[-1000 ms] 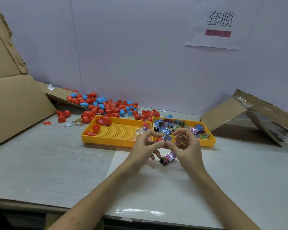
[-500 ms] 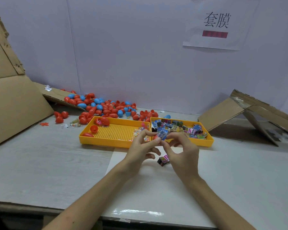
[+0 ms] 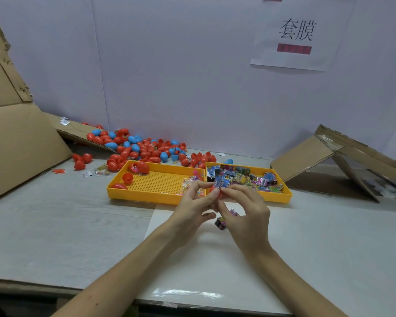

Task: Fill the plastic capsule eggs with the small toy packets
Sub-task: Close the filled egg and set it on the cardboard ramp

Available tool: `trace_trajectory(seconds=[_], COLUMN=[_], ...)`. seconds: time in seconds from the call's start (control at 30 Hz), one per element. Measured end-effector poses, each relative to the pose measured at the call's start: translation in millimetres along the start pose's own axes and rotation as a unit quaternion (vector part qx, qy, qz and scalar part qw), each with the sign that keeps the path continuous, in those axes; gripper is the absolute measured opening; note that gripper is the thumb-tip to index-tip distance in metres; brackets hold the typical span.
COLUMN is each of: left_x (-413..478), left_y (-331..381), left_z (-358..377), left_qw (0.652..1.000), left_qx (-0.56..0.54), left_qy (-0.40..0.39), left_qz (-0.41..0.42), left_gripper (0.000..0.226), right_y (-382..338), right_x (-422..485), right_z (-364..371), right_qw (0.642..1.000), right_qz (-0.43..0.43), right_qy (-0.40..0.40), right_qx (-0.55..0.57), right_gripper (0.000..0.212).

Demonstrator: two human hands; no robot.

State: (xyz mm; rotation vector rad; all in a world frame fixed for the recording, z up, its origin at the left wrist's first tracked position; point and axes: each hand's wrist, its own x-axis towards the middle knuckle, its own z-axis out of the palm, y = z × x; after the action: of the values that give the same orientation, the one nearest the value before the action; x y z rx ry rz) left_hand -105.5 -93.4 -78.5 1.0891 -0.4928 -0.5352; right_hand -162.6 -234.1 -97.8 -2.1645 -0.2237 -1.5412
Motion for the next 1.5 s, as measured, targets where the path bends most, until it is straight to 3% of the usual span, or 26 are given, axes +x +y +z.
trace_trajectory(seconds=[0.43,0.93,1.33,1.5], left_x=[-2.1,-2.9,-4.8,-5.9], left_y=[6.4,10.6,13.6,15.5], left_z=[5.6,0.1,-0.5,0.8], left_qw=[1.000,0.986,0.978,0.977], left_qx=[0.023,-0.165,-0.200,-0.205], left_qy=[0.012,-0.012,-0.020,-0.024], left_qz=[-0.002,-0.023,-0.050,-0.057], left_gripper=[0.028,0.013,0.036,0.039], right_y=[-2.9,-7.2,-4.1,-11.0], right_x=[0.0,0.0,-0.4,2.6], right_z=[-2.2,-3.3,-4.3,-5.3], right_qw=[0.999,1.000,1.000,1.000], right_qz=[-0.002,0.004,0.005,0.021], right_qy=[0.012,-0.004,-0.010,-0.009], right_qx=[-0.029,-0.024,-0.007,0.022], right_gripper=[0.025,0.025,0.022,0.034])
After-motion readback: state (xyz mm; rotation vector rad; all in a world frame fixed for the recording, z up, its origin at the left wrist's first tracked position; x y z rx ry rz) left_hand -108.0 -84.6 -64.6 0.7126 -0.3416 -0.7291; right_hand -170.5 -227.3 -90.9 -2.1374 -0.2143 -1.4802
